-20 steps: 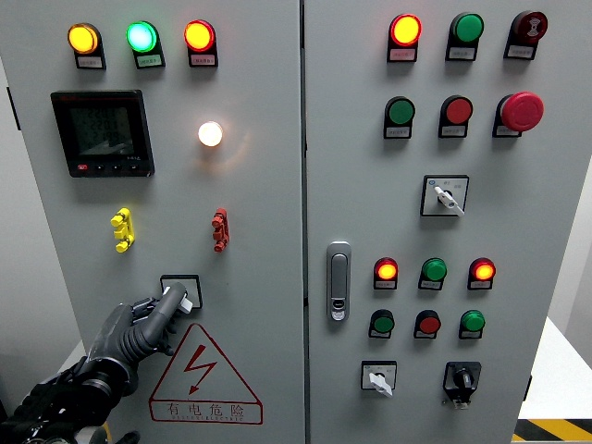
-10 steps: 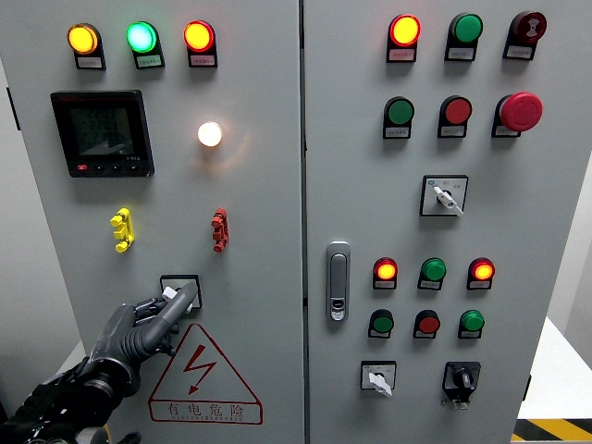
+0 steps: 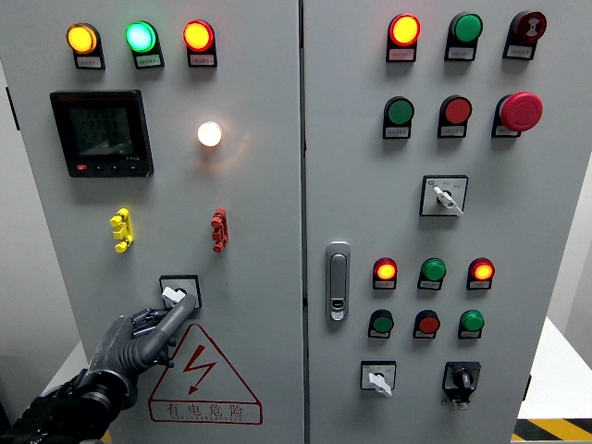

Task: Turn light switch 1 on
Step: 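Hold the turned knob with the left hand, then open fingers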

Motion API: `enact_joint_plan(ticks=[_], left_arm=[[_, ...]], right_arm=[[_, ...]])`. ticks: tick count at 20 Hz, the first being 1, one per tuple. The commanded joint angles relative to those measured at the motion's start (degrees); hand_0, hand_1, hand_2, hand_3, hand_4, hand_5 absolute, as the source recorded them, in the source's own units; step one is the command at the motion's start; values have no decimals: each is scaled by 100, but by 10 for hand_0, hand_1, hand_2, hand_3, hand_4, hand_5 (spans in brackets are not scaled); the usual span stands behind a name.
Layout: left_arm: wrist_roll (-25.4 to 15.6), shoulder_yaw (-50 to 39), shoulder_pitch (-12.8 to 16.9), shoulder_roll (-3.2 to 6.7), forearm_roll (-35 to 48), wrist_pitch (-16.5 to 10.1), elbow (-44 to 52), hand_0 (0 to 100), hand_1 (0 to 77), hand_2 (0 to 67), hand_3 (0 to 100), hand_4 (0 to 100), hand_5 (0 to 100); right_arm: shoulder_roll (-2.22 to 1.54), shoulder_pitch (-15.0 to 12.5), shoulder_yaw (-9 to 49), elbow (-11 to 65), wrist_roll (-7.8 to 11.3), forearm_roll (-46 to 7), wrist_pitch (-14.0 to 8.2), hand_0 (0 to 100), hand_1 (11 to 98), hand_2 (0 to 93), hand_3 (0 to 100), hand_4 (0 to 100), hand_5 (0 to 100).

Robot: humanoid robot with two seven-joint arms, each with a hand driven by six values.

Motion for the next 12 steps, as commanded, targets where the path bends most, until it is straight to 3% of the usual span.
enact_joint_plan(ticks=[1, 6, 8, 12], left_arm=[[-50, -8, 62, 2, -44, -3, -12, 0, 552, 534, 894, 1000, 729], [-164, 18, 150, 11, -395, -47, -143, 0, 554, 549, 899, 1000, 718], [-217, 10, 220, 11, -396, -222, -179, 0, 552, 544, 893, 1000, 695], [-480, 141, 501, 63, -404, -267, -389, 0, 553, 532, 867, 1000, 668]], right_arm=[[2, 0, 0, 0, 0, 0, 4, 0, 197, 0, 198, 195, 104], [-7, 0, 0, 9, 0, 0, 4, 0, 202, 0, 198, 195, 104], [2, 0, 0, 0, 0, 0, 4, 0, 201, 0, 198, 195, 104], [2, 0, 0, 0, 0, 0, 4, 0, 201, 0, 198, 195, 104]])
